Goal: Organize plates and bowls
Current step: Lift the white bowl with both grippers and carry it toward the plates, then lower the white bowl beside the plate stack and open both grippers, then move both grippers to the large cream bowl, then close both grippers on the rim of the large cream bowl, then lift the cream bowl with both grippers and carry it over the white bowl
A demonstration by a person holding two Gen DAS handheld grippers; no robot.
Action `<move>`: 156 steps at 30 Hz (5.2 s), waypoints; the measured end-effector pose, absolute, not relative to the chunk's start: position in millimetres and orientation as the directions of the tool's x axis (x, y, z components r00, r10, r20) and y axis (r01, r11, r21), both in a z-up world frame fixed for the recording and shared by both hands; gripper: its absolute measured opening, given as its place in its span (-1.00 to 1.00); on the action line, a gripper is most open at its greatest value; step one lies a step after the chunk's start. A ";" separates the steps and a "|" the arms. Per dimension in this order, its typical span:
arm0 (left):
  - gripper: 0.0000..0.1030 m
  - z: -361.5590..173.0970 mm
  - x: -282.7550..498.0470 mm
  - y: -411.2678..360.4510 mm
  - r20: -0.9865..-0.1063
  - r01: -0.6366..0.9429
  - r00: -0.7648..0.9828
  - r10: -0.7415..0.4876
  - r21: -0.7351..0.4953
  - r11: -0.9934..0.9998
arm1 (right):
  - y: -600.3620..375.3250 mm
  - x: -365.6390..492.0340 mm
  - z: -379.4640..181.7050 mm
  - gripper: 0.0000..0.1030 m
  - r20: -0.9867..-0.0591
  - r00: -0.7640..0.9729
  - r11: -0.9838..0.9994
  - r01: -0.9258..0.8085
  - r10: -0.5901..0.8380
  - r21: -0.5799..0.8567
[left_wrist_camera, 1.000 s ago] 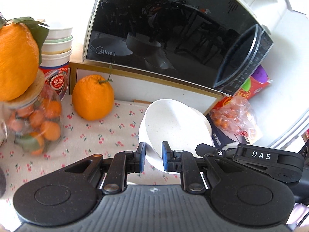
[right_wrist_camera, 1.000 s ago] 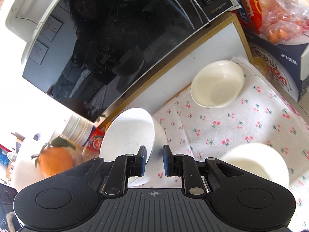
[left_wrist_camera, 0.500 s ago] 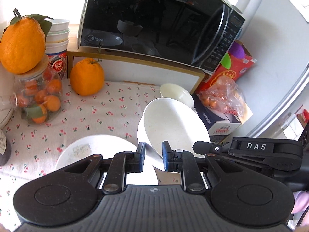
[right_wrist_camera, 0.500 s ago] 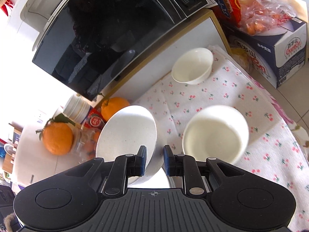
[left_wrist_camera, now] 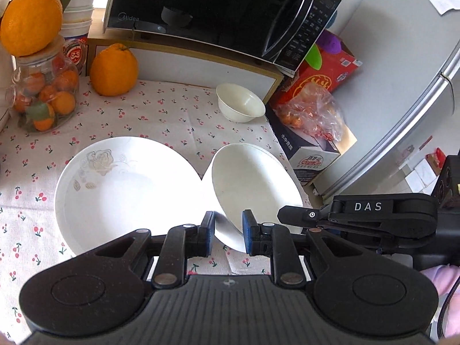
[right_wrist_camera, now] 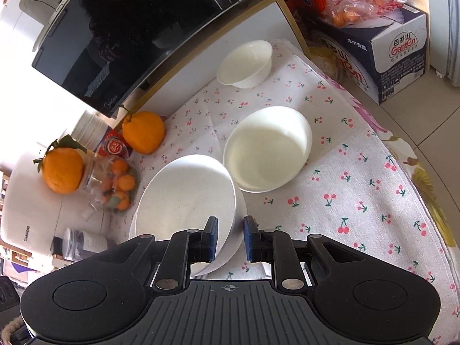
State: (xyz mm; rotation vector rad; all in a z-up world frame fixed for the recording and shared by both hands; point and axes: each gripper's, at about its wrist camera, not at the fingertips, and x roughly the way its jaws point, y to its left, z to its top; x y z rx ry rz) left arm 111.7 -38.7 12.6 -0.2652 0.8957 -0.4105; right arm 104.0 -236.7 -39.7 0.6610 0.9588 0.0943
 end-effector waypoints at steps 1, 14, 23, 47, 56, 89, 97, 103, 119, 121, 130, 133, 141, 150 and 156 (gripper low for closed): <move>-0.65 12.0 110.1 -39.5 -0.698 0.241 0.549 -0.459 -0.394 0.887 | -238.5 102.4 -40.8 -0.63 -0.728 0.585 0.800 0.211 0.357 0.562; -0.64 -15.0 100.7 -60.6 -0.747 0.276 0.445 -0.493 -0.410 0.869 | -257.9 89.1 -60.5 -0.63 -0.796 0.511 0.833 0.245 0.324 0.496; -0.64 -29.9 101.0 -74.0 -0.781 0.284 0.384 -0.493 -0.408 0.868 | -270.2 86.0 -72.4 -0.63 -0.835 0.461 0.848 0.272 0.300 0.455; -0.62 -36.0 104.4 -76.0 -0.800 0.283 0.355 -0.484 -0.402 0.871 | -271.9 90.3 -87.1 -0.57 -0.858 0.411 0.849 0.289 0.307 0.442; -0.50 -27.5 100.0 -79.2 -0.803 0.338 0.389 -0.452 -0.332 0.881 | -272.2 90.9 -84.6 -0.56 -0.854 0.416 0.852 0.274 0.314 0.447; 0.99 6.9 116.5 -71.6 -0.665 0.352 0.676 -0.318 -0.088 0.932 | -292.9 98.8 -53.3 0.58 -0.709 0.672 0.915 0.118 0.213 0.387; 0.99 6.3 144.3 -80.1 -0.681 0.357 0.683 -0.265 -0.005 0.934 | -289.6 110.8 -56.7 0.73 -0.698 0.699 0.945 0.104 0.153 0.311; 0.97 1.2 158.0 -80.0 -0.647 0.351 0.711 -0.277 -0.015 0.936 | -294.5 123.2 -63.0 0.73 -0.695 0.706 0.931 0.148 0.136 0.333; 0.06 -22.1 185.4 -89.2 -0.662 0.459 0.639 -0.392 -0.080 0.885 | -293.6 149.7 -82.5 0.73 -0.702 0.696 0.880 0.226 0.154 0.417; -0.06 -23.3 186.9 -89.1 -0.664 0.467 0.624 -0.412 -0.106 0.878 | -295.0 151.2 -84.4 0.73 -0.700 0.696 0.868 0.241 0.157 0.434; -0.33 -32.6 190.9 -94.1 -0.684 0.486 0.568 -0.458 -0.170 0.857 | -293.5 155.1 -88.5 0.71 -0.697 0.698 0.842 0.270 0.163 0.468; -0.41 -35.3 191.2 -95.8 -0.693 0.487 0.556 -0.459 -0.176 0.856 | -291.8 155.6 -89.0 0.71 -0.696 0.698 0.840 0.268 0.168 0.471; -0.51 -40.9 192.5 -95.7 -0.705 0.476 0.539 -0.461 -0.196 0.857 | -288.6 156.7 -90.2 0.47 -0.701 0.692 0.842 0.266 0.171 0.468; -0.65 -43.9 195.5 -93.9 -0.702 0.463 0.529 -0.476 -0.231 0.855 | -287.6 156.9 -91.4 -0.10 -0.703 0.691 0.842 0.267 0.171 0.468; -0.68 -44.4 195.6 -92.7 -0.699 0.461 0.526 -0.485 -0.245 0.853 | -287.8 157.9 -92.7 -0.45 -0.703 0.688 0.838 0.267 0.179 0.475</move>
